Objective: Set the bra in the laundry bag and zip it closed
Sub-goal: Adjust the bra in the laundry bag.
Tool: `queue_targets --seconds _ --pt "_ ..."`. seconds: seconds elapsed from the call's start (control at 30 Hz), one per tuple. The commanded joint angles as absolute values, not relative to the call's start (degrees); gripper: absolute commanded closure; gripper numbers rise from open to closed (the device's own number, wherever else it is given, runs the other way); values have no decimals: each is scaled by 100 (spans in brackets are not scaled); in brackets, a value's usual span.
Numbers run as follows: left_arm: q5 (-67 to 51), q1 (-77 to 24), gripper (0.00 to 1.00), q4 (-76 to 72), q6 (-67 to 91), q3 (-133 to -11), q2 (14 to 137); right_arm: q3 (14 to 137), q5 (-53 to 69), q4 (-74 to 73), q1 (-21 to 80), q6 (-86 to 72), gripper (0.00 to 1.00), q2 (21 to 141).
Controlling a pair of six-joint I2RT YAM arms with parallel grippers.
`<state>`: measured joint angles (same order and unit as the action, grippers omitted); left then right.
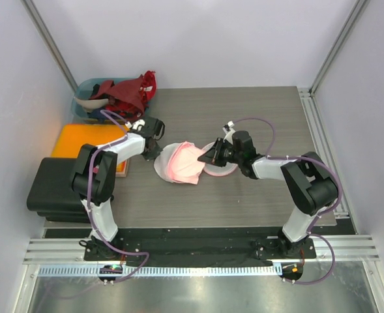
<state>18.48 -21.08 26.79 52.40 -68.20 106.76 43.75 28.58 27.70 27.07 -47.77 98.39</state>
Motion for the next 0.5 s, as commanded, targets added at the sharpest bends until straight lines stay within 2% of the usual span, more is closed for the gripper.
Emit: queue_targets --seconds 0.0,0.33,0.43,0.47 --pt "1170 -2390 90 2269 5273 -6505 10670 4693 2725 2936 2856 -4878 99 9914" --pt "817 -2795 90 1837 5493 -5775 10266 5089 2180 2699 3120 -4589 99 10494" --pt "1116 -2777 86 2143 5257 -5871 10135 5028 1970 2374 3138 -4334 99 10310" --pt "1142 -2743 81 2214 5238 -5897 10082 5027 1934 2182 3164 -4237 99 10266"
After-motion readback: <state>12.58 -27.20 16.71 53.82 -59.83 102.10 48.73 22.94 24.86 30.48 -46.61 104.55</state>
